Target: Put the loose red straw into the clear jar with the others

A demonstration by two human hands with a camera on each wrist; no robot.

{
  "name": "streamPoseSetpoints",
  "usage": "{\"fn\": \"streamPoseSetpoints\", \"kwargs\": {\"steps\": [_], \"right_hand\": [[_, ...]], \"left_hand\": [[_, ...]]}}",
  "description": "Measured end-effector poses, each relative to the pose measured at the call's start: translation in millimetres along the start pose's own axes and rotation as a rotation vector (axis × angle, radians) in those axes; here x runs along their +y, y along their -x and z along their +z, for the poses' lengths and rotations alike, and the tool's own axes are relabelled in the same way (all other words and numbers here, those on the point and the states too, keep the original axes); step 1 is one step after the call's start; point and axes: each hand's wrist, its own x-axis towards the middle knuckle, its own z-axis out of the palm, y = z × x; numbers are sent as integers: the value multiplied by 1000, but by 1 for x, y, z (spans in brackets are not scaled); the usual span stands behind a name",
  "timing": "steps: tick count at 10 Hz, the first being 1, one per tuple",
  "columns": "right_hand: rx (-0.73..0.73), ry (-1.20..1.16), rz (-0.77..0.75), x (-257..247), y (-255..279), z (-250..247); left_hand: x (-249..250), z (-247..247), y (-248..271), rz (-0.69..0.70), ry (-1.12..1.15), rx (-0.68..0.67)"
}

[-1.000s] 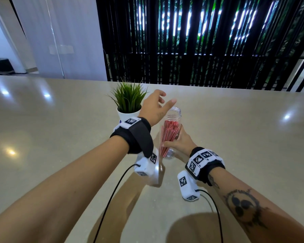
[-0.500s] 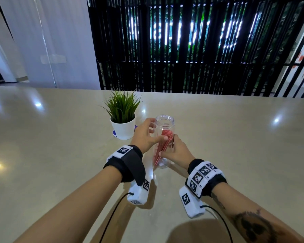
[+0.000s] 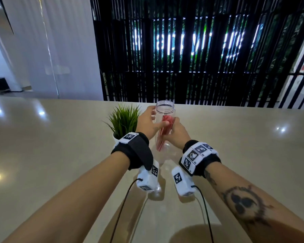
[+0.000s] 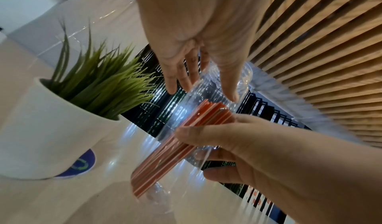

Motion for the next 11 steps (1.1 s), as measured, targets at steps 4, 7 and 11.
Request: {"fn": "streamPoseSetpoints", "kwargs": {"steps": [4,7,11], "right_hand": [[-53,29,136,47,-32,23],[-34,45,159,54,-27,27],[-16,148,145,44,-6,12]], "left_hand": [[-58,32,-25,-53,-38,-98],[-69,39,-21,-30,-33,-110],[-58,28,16,-189,47,-100]]}}
